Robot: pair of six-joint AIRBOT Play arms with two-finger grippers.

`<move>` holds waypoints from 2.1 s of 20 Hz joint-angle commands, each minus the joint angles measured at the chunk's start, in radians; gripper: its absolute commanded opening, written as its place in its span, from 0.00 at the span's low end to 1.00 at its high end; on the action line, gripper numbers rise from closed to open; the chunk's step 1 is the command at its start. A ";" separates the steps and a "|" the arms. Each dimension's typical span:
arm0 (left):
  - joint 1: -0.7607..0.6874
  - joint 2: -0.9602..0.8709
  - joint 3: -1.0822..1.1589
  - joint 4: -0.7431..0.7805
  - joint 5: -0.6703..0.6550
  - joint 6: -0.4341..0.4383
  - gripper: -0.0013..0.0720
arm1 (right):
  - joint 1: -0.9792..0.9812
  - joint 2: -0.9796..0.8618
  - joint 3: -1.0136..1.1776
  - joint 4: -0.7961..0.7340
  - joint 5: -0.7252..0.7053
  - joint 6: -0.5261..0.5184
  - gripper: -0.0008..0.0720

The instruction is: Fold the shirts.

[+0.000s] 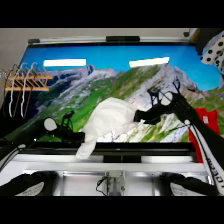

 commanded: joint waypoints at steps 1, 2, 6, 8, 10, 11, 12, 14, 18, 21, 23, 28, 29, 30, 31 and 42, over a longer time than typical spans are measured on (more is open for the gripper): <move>-0.010 0.000 -0.005 -0.004 0.031 0.000 0.06 | 0.064 -0.059 0.000 0.010 -0.082 0.010 0.93; -0.010 0.003 -0.004 -0.004 0.031 0.000 0.06 | 0.081 -0.084 0.000 0.010 -0.101 0.019 0.93; -0.010 0.019 0.035 0.027 0.030 0.000 0.06 | 0.095 -0.133 0.000 0.013 -0.115 0.040 0.54; -0.009 0.021 0.078 0.062 0.029 0.000 0.06 | 0.092 -0.130 0.004 0.010 -0.131 0.037 0.10; -0.003 0.023 0.146 0.127 0.005 0.000 0.06 | 0.092 -0.103 0.026 0.010 -0.126 -0.020 0.10; 0.002 0.028 0.196 0.184 -0.026 0.000 0.06 | 0.093 -0.077 0.050 0.005 -0.108 -0.067 0.10; 0.008 0.039 0.268 0.265 -0.072 -0.001 0.06 | 0.093 -0.037 0.087 -0.017 -0.079 -0.115 0.10; 0.018 0.079 0.455 0.453 -0.180 -0.001 0.06 | 0.093 0.065 0.193 -0.111 0.007 -0.198 0.10; 0.019 0.199 0.964 0.655 -0.274 -0.001 0.06 | 0.093 0.321 0.488 -0.314 0.129 -0.276 0.10; 0.005 0.275 1.316 0.605 -0.227 -0.039 0.06 | 0.093 0.504 0.670 -0.310 0.046 -0.235 0.10; -0.019 0.314 1.465 0.514 -0.211 -0.010 0.06 | 0.093 0.616 0.723 -0.236 -0.050 -0.179 0.10; -0.043 0.380 1.452 0.514 -0.340 -0.002 0.06 | 0.093 0.736 0.732 -0.230 0.074 -0.039 0.10; -0.043 0.380 1.425 0.544 -0.389 -0.002 0.06 | 0.093 0.731 0.732 -0.245 0.169 -0.018 0.10; -0.043 0.377 1.389 0.566 -0.426 -0.002 0.06 | 0.093 0.715 0.731 -0.249 0.269 -0.013 0.10; -0.043 0.375 1.342 0.581 -0.453 -0.001 0.06 | 0.093 0.686 0.731 -0.253 0.389 -0.008 0.10; -0.036 0.163 0.558 0.611 -0.217 -0.032 0.06 | 0.093 0.347 0.119 -0.343 0.234 0.066 0.10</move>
